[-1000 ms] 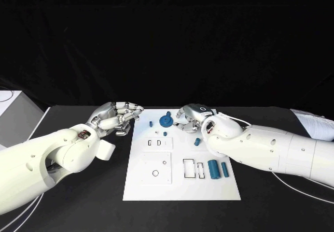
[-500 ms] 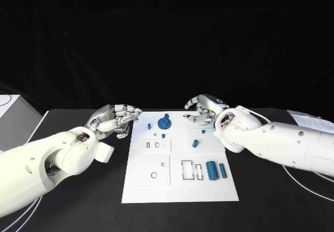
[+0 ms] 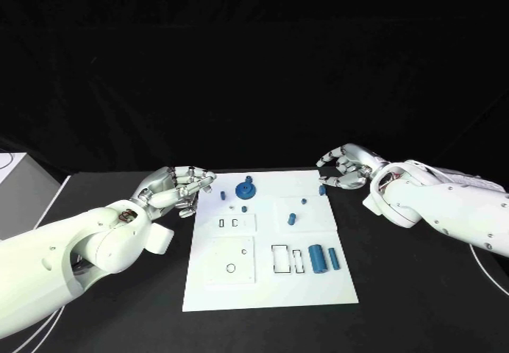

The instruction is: Assemble the parts on the task board

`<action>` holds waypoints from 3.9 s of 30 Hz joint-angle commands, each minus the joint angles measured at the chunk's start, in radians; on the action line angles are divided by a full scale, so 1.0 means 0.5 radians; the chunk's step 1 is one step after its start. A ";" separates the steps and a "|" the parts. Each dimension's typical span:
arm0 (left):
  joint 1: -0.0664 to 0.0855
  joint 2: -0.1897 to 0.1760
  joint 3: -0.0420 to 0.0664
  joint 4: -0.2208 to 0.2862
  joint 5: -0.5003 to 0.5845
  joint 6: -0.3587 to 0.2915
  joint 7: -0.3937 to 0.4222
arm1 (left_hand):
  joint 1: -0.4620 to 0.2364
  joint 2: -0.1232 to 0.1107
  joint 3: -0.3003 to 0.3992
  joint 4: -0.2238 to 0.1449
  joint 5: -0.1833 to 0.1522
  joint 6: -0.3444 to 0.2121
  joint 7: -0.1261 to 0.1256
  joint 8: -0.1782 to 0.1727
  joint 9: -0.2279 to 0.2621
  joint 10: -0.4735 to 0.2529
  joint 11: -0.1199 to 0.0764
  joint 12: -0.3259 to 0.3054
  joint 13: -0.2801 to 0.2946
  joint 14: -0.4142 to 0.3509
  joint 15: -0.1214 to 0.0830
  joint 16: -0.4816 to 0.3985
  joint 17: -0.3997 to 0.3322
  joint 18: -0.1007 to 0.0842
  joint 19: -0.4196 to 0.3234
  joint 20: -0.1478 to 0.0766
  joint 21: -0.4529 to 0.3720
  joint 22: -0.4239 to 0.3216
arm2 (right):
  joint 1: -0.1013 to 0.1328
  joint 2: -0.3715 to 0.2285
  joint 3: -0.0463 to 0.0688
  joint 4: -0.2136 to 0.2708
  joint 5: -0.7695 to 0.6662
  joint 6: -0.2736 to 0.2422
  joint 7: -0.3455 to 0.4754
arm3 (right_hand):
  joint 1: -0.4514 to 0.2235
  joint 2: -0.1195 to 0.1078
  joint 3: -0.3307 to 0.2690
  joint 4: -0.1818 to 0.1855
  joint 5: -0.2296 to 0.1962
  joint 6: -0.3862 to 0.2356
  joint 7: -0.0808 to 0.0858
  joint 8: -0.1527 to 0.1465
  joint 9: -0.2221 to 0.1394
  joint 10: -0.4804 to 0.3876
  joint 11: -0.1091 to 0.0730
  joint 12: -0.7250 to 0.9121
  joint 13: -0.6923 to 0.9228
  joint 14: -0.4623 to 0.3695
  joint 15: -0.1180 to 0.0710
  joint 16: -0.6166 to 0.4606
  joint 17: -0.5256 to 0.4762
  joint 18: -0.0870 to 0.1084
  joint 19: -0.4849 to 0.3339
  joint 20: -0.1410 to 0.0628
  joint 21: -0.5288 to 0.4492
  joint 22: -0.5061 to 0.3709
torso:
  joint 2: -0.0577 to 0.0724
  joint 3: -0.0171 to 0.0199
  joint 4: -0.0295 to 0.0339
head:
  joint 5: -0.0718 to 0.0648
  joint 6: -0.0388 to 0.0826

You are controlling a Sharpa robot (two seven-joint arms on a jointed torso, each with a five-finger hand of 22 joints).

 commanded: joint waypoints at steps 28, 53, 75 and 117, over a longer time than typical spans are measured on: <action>-0.023 0.012 0.001 -0.017 0.018 0.048 0.018 | 0.008 -0.007 0.007 -0.014 -0.002 -0.013 -0.001 0.010 0.002 -0.001 0.000 -0.010 -0.010 0.030 -0.003 0.031 0.032 0.019 0.045 -0.001 0.031 0.045 | -0.113 0.099 -0.001 -0.289 -0.130 0.155 0.043 | 0.005 -0.008 -0.001 -0.017 0.025 0.002 -0.002 -0.016 0.000 0.216 0.007 0.004 0.526 0.210 -0.001 -0.001 0.504 -0.010 0.120 0.002 0.013 0.435 | -0.007 0.0123 -0.002 | -0.026 -0.050; -0.023 0.013 0.002 -0.020 0.010 0.037 0.007 | 0.009 -0.001 0.011 -0.015 -0.002 -0.012 0.002 0.012 0.002 0.003 0.001 -0.014 -0.016 0.030 -0.003 0.029 0.028 0.020 0.044 -0.002 0.029 0.039 | -0.113 0.149 -0.002 -0.297 -0.180 0.188 0.010 | -0.008 0.026 0.018 -0.011 0.034 0.069 -0.008 0.011 0.014 0.216 0.002 0.004 0.526 0.212 -0.008 0.003 0.513 -0.014 0.132 -0.003 0.027 0.447 | -0.013 0.0131 -0.004 | -0.001 -0.073; -0.023 0.012 0.002 -0.020 0.010 0.036 0.001 | 0.008 0.002 0.013 -0.014 -0.002 -0.012 0.002 0.012 0.003 0.004 0.002 -0.015 -0.018 0.031 -0.002 0.029 0.027 0.020 0.044 -0.002 0.029 0.039 | -0.114 0.189 -0.003 -0.317 -0.206 0.196 -0.021 | -0.020 0.052 0.077 -0.031 0.015 0.210 -0.026 0.075 0.042 0.216 -0.014 0.004 0.526 0.212 -0.022 0.003 0.514 -0.016 0.138 -0.016 0.034 0.455 | -0.010 0.0146 -0.005 | 0.011 -0.084; -0.023 0.002 0.002 -0.010 0.010 0.056 -0.019 | 0.003 0.005 0.014 -0.012 -0.002 -0.013 0.005 0.013 0.002 0.009 0.004 -0.017 -0.026 0.033 -0.001 0.030 0.029 0.019 0.047 -0.002 0.029 0.038 | -0.113 0.270 -0.004 -0.409 -0.214 0.176 -0.045 | -0.053 0.031 0.075 -0.030 -0.021 0.144 0.002 0.032 0.026 0.216 0.008 0.004 0.526 0.211 -0.004 0.000 0.508 -0.014 0.132 -0.007 0.023 0.449 | -0.012 0.0145 -0.006 | 0.017 -0.091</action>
